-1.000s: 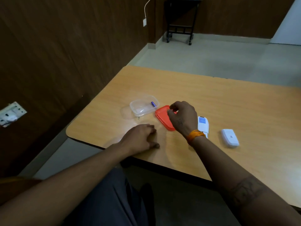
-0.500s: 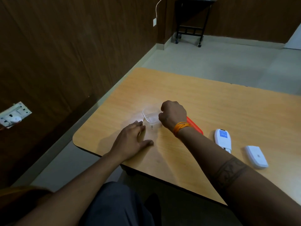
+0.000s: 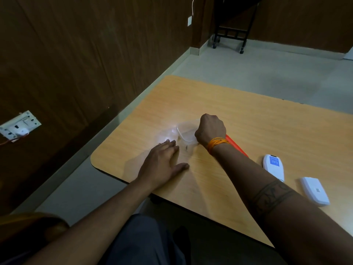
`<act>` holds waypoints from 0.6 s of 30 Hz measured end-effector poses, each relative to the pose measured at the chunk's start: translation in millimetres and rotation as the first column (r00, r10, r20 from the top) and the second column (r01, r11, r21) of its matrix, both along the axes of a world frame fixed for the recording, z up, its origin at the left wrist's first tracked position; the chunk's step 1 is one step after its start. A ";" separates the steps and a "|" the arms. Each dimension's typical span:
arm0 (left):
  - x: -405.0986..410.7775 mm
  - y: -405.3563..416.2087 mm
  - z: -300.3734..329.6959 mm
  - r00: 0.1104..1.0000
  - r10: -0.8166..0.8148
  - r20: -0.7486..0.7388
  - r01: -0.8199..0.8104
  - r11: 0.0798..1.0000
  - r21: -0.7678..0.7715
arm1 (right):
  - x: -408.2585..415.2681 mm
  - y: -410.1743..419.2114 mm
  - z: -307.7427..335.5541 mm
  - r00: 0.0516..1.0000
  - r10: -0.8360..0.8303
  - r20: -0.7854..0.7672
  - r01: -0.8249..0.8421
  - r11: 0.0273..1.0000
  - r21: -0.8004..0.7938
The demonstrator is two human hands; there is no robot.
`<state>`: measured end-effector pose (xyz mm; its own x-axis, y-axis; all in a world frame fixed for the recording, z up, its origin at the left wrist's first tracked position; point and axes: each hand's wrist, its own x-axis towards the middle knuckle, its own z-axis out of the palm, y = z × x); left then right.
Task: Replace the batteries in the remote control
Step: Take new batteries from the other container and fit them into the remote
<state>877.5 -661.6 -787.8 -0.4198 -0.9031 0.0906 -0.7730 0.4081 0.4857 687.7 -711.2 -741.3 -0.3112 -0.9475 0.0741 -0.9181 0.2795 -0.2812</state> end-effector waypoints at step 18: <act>-14.4 12.6 13.8 0.982 -0.051 0.182 0.050 0.999 0.012 | -3.3 48.1 -12.2 0.913 0.284 0.291 -0.108 0.860 -0.499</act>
